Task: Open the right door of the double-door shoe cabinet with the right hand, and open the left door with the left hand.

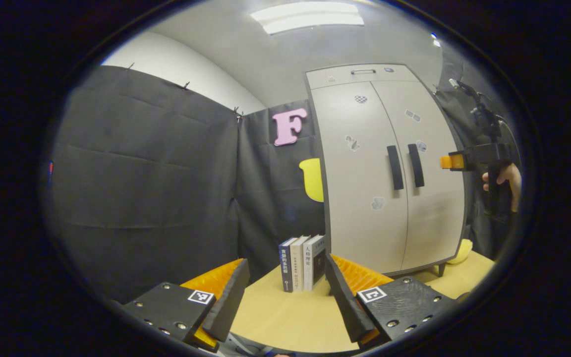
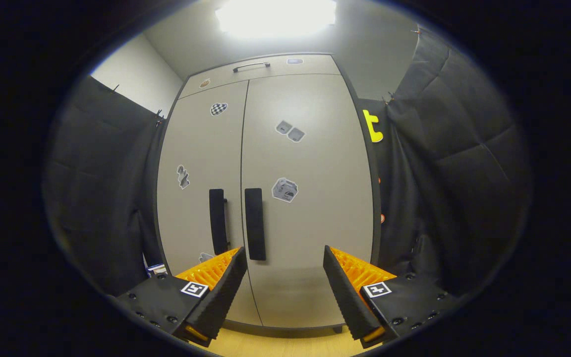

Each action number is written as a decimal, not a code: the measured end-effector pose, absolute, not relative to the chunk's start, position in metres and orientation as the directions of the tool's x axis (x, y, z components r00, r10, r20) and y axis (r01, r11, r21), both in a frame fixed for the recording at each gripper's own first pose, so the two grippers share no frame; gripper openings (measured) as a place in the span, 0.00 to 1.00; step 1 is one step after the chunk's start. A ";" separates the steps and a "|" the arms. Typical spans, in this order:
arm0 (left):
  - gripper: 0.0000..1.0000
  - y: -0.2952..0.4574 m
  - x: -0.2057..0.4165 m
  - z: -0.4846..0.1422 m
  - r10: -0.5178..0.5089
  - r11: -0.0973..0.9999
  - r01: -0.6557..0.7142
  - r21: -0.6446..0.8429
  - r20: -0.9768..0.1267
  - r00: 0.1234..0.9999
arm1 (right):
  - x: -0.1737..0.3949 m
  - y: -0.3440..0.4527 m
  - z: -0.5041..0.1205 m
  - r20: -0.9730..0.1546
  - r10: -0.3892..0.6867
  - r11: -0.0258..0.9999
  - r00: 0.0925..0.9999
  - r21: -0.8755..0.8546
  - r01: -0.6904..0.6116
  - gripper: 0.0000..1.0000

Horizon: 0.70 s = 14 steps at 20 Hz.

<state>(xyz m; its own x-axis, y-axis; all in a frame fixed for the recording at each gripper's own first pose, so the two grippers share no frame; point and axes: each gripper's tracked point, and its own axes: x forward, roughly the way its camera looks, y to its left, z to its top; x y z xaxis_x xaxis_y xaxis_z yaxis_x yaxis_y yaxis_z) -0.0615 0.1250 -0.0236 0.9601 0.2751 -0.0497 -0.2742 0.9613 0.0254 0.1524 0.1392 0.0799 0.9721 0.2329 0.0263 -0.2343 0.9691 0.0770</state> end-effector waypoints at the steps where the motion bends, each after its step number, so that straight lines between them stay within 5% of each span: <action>1: 0.89 0.128 -0.062 -0.026 0.284 0.959 -0.283 0.025 -0.054 0.957 | 0.162 0.143 0.083 0.020 0.234 0.969 0.972 0.081 -0.235 0.96; 11: 0.89 0.160 -0.076 -0.036 0.360 0.933 -0.359 0.032 -0.084 0.929 | 0.227 0.191 0.082 -0.056 0.263 0.962 0.963 0.098 -0.257 0.96; 14: 0.89 0.164 -0.077 -0.038 0.371 0.929 -0.370 0.030 -0.091 0.924 | 0.240 0.203 0.081 -0.072 0.269 0.960 0.961 0.099 -0.261 0.84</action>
<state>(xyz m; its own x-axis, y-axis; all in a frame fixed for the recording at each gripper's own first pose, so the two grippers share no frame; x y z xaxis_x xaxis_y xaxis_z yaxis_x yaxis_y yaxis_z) -0.0767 0.1642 -0.0385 0.9242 0.3707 -0.0914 -0.3695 0.9287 0.0302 0.2398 0.2030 0.0810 0.9606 0.2686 -0.0716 -0.2611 0.9602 0.0992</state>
